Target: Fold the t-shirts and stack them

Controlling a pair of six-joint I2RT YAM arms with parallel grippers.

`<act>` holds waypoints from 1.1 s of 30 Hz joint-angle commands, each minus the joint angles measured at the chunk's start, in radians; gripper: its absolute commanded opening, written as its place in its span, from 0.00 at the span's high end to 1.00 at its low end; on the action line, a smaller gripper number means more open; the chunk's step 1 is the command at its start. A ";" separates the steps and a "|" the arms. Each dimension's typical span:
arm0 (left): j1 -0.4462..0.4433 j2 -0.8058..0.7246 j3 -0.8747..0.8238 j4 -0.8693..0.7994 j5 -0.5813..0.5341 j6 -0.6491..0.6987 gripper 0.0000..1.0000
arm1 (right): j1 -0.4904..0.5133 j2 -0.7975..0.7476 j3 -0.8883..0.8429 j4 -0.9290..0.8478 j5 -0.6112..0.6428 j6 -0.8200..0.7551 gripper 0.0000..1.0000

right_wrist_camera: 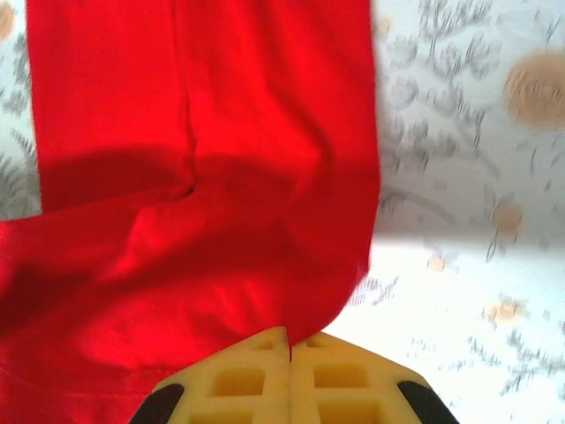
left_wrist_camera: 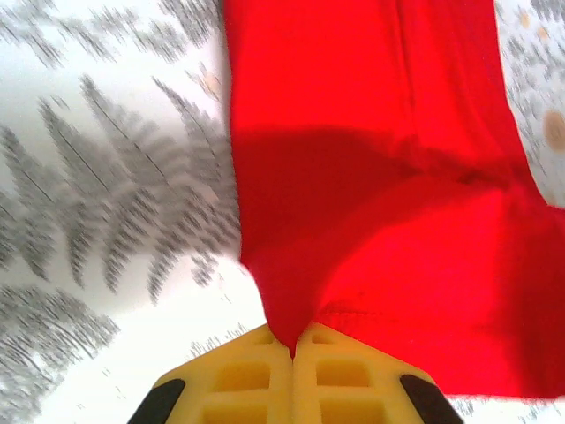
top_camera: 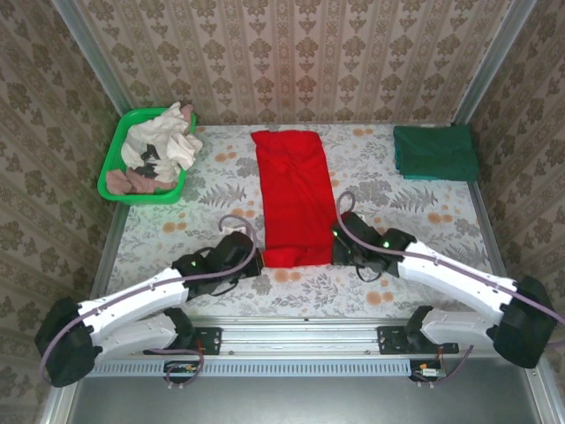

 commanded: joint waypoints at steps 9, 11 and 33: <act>0.257 0.374 0.314 0.023 0.240 0.317 1.00 | -0.179 0.325 0.266 0.114 -0.043 -0.227 1.00; 0.294 0.452 0.363 0.049 0.301 0.339 1.00 | -0.210 0.377 0.304 0.132 -0.095 -0.256 1.00; 0.521 1.013 0.878 -0.113 0.546 0.506 1.00 | -0.396 0.772 0.677 0.135 -0.353 -0.390 1.00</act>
